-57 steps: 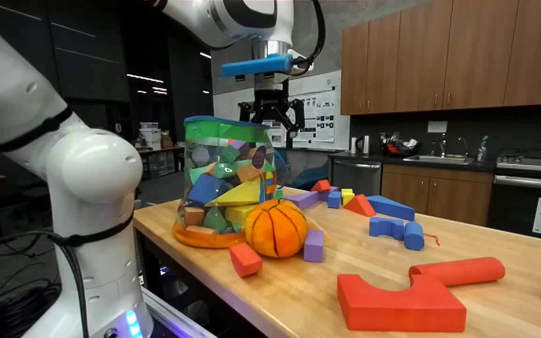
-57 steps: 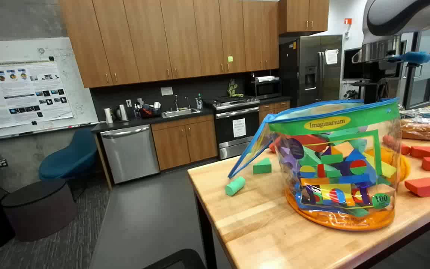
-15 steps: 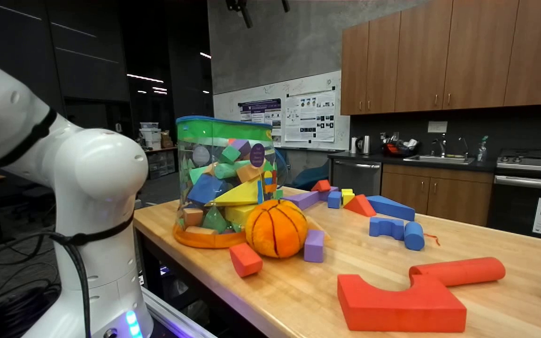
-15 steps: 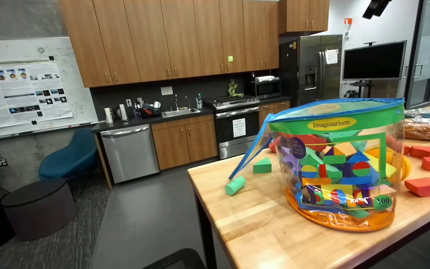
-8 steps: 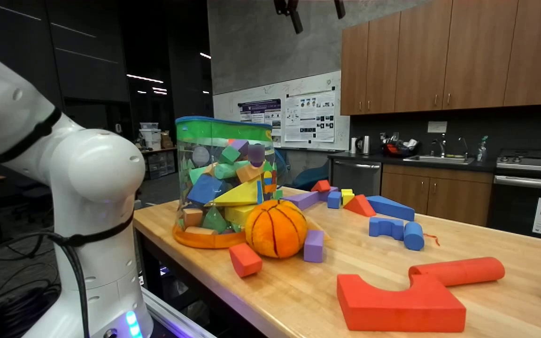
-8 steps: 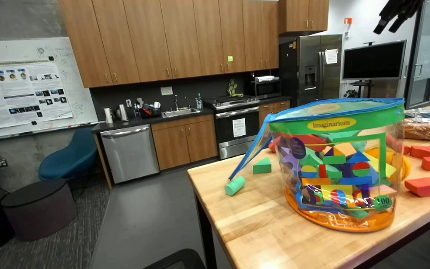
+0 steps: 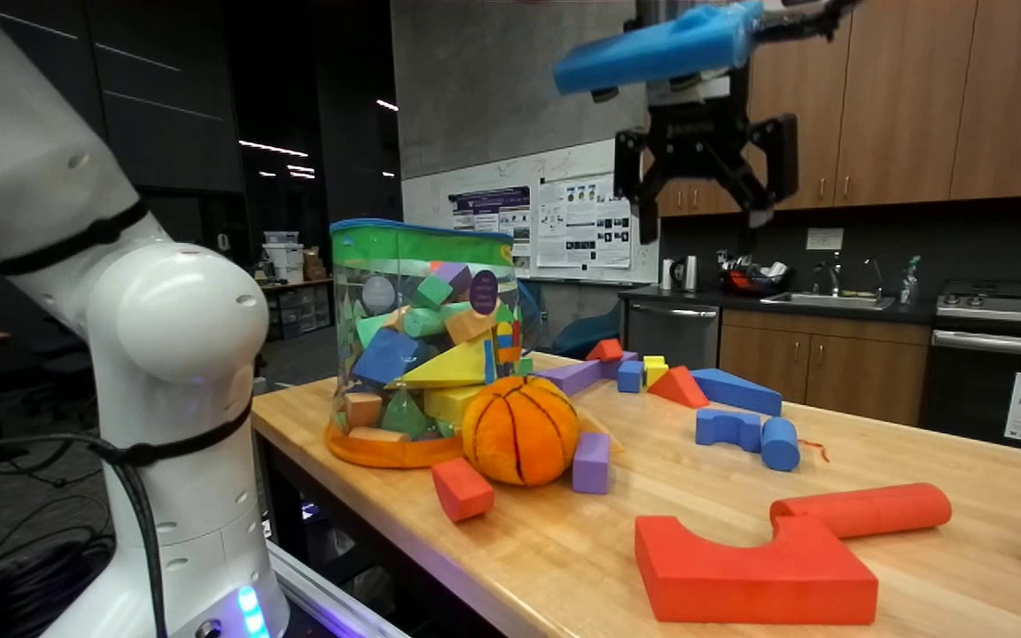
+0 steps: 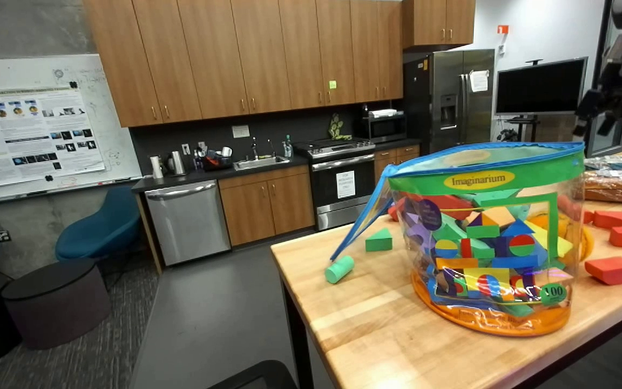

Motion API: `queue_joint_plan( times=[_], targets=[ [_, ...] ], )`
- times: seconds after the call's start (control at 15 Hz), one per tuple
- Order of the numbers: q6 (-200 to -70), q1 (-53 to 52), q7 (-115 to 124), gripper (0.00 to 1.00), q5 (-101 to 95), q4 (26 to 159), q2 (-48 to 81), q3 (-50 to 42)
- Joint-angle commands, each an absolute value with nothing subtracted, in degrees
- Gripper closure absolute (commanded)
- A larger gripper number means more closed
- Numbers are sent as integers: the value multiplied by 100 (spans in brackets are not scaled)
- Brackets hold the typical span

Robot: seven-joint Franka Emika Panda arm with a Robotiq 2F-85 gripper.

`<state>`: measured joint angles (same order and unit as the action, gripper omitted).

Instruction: Pick up the blue square block with a curve and place it in the blocks bag

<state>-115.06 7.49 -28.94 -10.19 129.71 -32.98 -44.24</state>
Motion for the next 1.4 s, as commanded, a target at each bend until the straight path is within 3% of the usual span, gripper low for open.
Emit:
queue_joint_plan(
  times=[0.0,0.4,1.33],
  targets=[
    [-11532,788,-3122,0,-690,12746,-2418,-4641],
    [-11410,833,-3413,0,-649,12505,-2398,-3927],
    [-11473,1056,-3326,0,-467,12527,-2200,-3725]
  ],
)
